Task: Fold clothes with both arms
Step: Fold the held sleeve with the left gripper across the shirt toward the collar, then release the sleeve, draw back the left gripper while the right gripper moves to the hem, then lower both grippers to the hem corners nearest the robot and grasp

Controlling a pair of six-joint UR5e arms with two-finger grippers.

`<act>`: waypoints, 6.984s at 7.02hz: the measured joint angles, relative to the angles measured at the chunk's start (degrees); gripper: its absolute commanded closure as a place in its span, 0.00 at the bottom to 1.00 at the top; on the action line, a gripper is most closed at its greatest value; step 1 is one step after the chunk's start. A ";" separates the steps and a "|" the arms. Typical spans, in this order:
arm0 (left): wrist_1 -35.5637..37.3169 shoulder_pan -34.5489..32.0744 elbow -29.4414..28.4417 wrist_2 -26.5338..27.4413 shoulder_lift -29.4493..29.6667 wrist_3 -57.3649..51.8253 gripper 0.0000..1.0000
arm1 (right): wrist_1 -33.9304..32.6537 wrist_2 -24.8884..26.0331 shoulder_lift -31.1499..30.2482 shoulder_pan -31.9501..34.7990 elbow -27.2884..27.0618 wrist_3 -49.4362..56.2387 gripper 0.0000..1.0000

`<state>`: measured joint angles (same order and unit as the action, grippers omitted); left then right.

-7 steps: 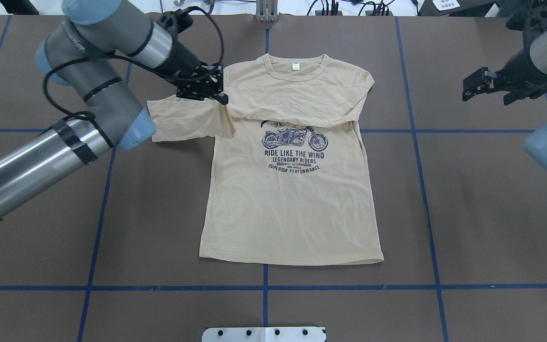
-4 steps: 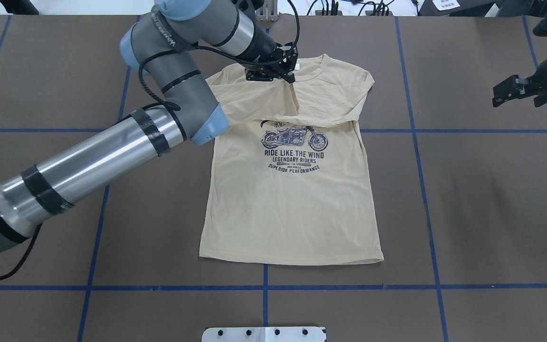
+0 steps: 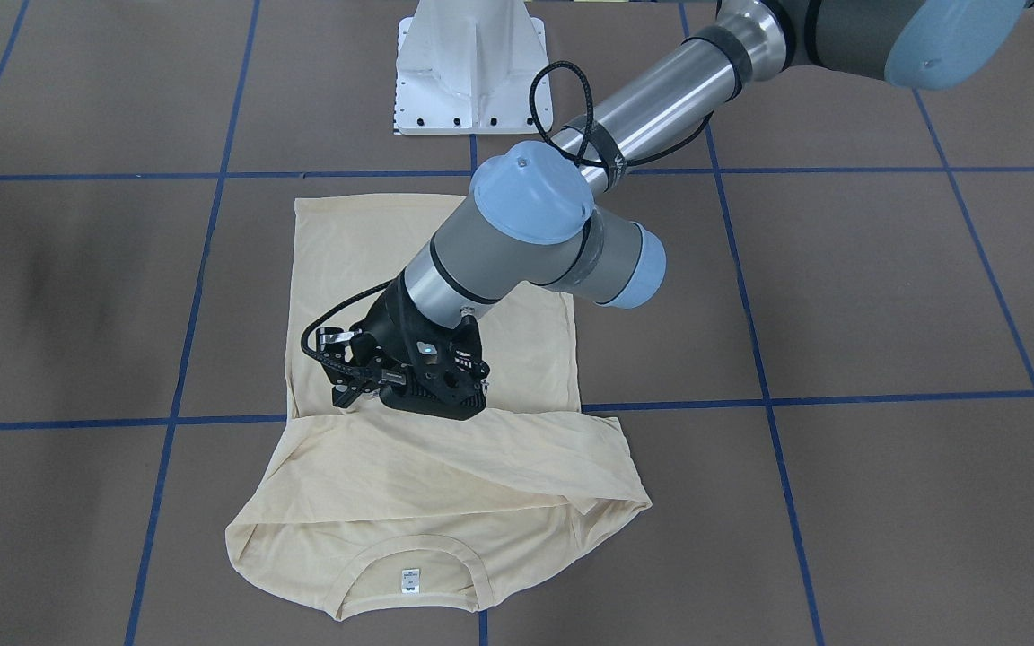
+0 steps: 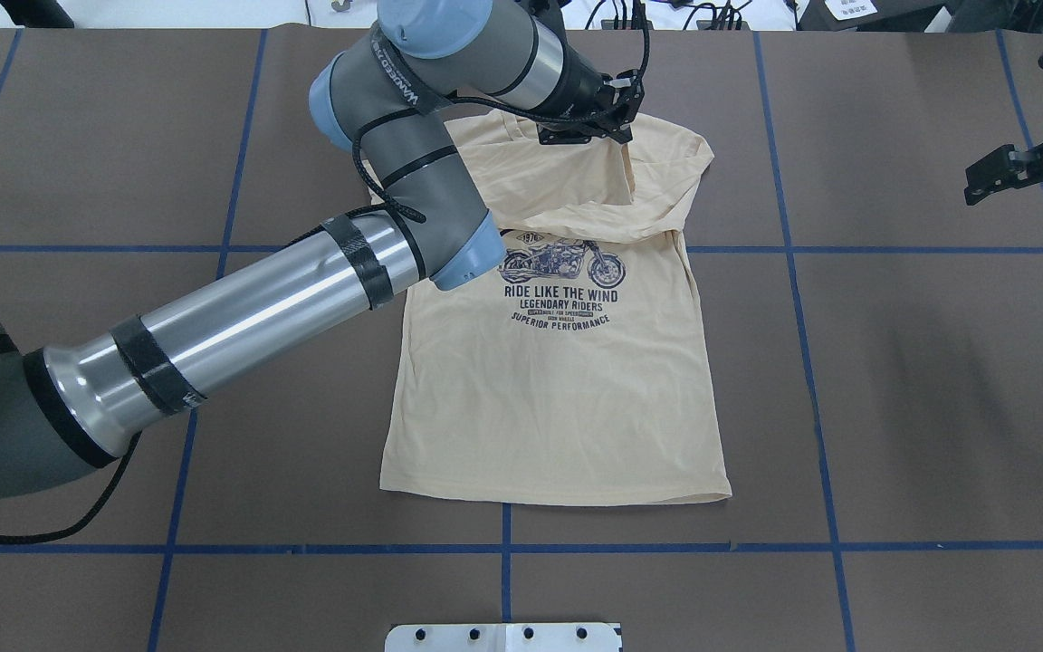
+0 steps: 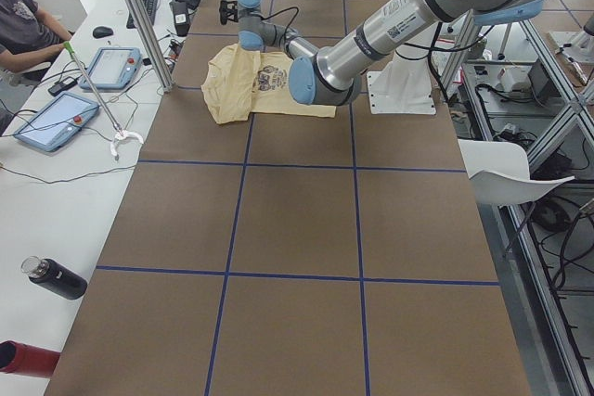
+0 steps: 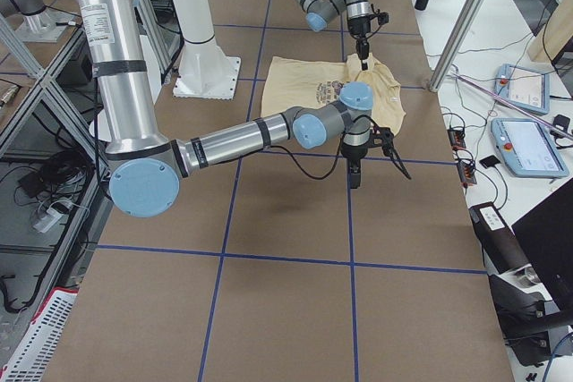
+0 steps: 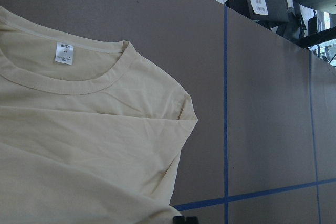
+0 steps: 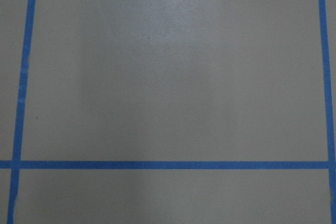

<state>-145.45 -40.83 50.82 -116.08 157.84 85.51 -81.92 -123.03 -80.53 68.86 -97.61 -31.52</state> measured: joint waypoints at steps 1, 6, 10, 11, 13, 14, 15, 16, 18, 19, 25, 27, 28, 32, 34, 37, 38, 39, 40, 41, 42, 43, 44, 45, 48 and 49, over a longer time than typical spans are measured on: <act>-1.11 0.99 -1.91 1.99 1.33 0.03 1.00 | 0.01 0.02 0.00 0.06 0.09 0.18 0.00; -7.48 4.77 -5.78 10.80 4.34 5.84 0.77 | 0.01 -0.11 -0.15 0.89 0.91 2.54 0.00; -8.38 7.03 -8.02 14.61 5.53 6.88 0.00 | 0.01 -0.11 -0.02 0.84 1.23 2.46 0.00; -8.44 7.09 -7.97 14.65 5.88 8.45 0.01 | 0.01 -0.49 0.09 0.84 1.11 2.20 0.00; -7.63 6.57 -4.32 12.64 3.94 9.81 0.02 | 1.23 -3.97 0.11 0.12 -1.29 -6.95 0.00; -5.69 5.61 2.31 8.81 -1.27 9.29 0.02 | 3.60 -4.79 -0.74 -2.08 -4.12 -16.07 0.00; -2.82 4.40 11.23 4.85 -8.31 7.78 0.02 | 7.11 -4.35 -2.36 -5.99 -7.44 -27.38 0.00; 0.34 3.49 20.64 2.78 -15.61 5.36 0.02 | 11.14 -2.17 -4.10 -11.01 -10.71 -39.85 0.00; 9.17 2.03 35.54 1.64 -25.52 -1.05 0.02 | 14.92 6.81 -6.72 -23.15 -16.62 -60.47 0.03; 14.70 1.22 41.42 1.41 -28.47 -4.66 0.02 | 15.27 13.80 -7.15 -30.36 -18.84 -69.25 0.04; 22.01 -0.33 56.54 2.01 -38.86 -8.48 0.02 | 14.70 41.49 -9.48 -59.51 -22.23 -98.77 0.10; 21.98 -0.25 56.71 2.86 -39.13 -8.19 0.02 | 14.67 43.05 -10.02 -60.72 -21.43 -99.57 0.12; 21.97 -0.20 56.72 3.13 -39.39 -8.17 0.02 | 14.63 43.17 -10.21 -60.79 -20.98 -99.42 0.12; 21.79 -0.09 56.28 3.31 -40.32 -8.58 0.02 | 14.60 43.28 -10.58 -60.90 -20.23 -99.09 0.47; 21.70 -0.11 56.26 3.26 -40.45 -8.66 0.02 | 14.60 43.36 -10.46 -60.93 -20.14 -99.08 1.00; 21.68 -0.02 56.28 3.13 -40.42 -8.57 0.02 | 14.68 42.96 -10.28 -60.20 -20.68 -98.90 1.00; 21.62 0.02 56.13 2.95 -40.37 -8.37 0.03 | 14.68 42.51 -10.26 -59.53 -21.14 -98.80 1.00; 21.70 0.09 56.27 2.52 -40.35 -7.75 0.02 | 14.69 41.79 -10.45 -58.72 -22.09 -98.76 1.00; 22.02 0.37 56.83 1.52 -40.77 -5.30 0.01 | 14.69 41.40 -10.80 -58.21 -23.06 -98.74 1.00; 22.11 2.29 58.54 1.32 -43.35 -1.12 0.01 | 14.71 41.24 -11.07 -58.03 -23.58 -98.75 1.00; 22.09 7.17 62.00 4.83 -48.16 4.13 0.03 | 14.73 41.16 -11.18 -58.02 -23.83 -98.79 1.00; 22.11 12.68 65.11 9.95 -52.82 8.66 0.15 | 14.72 41.13 -11.27 -58.03 -24.02 -98.81 1.00; 22.22 17.25 66.58 13.96 -56.22 11.93 0.22 | 14.73 41.12 -11.46 -58.04 -24.18 -98.80 1.00; 22.43 21.02 66.34 17.45 -57.62 14.70 0.25 | 14.73 41.11 -11.66 -58.04 -24.27 -98.76 1.00; 22.70 24.93 62.15 20.85 -55.98 17.16 0.26 | 14.77 41.11 -11.90 -57.97 -24.49 -98.73 1.00; 22.73 25.17 61.14 20.94 -55.06 17.24 0.26 | 14.76 41.11 -11.95 -57.97 -24.52 -98.73 1.00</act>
<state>-122.72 -15.66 111.96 -95.14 102.78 102.74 -67.17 -81.92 -92.48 10.89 -122.14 -130.25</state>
